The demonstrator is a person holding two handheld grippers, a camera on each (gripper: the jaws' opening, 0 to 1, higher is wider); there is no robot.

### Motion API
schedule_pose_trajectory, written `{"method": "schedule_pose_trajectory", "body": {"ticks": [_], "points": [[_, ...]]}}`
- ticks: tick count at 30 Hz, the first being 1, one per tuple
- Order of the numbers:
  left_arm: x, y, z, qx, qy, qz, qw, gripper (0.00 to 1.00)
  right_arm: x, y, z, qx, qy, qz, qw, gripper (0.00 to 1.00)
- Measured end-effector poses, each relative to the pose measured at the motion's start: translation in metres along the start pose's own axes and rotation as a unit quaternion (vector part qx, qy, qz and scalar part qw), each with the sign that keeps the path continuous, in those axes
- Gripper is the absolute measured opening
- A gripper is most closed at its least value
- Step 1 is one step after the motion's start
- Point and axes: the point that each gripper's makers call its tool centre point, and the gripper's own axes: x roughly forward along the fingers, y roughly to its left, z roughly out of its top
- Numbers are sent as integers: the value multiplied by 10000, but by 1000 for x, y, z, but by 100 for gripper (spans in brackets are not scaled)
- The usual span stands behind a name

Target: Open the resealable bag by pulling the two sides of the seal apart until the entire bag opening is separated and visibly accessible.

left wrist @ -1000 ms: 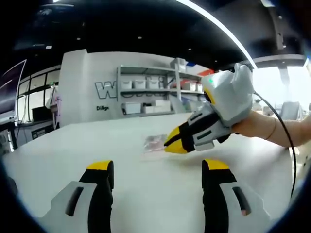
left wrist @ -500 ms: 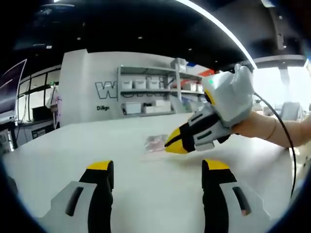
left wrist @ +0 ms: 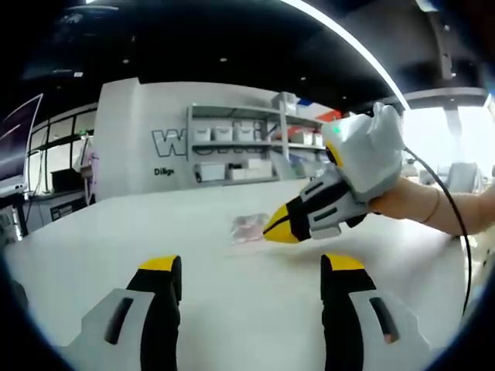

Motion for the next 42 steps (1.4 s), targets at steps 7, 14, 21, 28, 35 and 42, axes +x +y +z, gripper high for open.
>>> {"method": "schedule_pose_trajectory", "body": {"ticks": [7, 14, 21, 28, 35, 42], "points": [[0, 0, 0, 0, 4, -1, 10000, 72, -3, -3, 1, 160, -46, -34, 9999, 0], [-1, -1, 0, -5, 5, -26, 10000, 71, -9, -7, 7, 233, -148, -134, 9995, 0], [0, -2, 0, -29, 27, -69, 10000, 70, -11, -6, 10, 234, -175, -125, 9995, 0], [0, -2, -1, -28, 47, -80, 10000, 70, -13, -8, 12, 232, -199, -148, 9994, 0], [1, -4, 0, -114, 56, -150, 9998, 69, -15, -12, 15, 244, -246, -187, 9992, 0], [1, -6, -1, -96, 135, -201, 9997, 68, -18, -13, 16, 261, -269, -194, 9991, 0]]}}
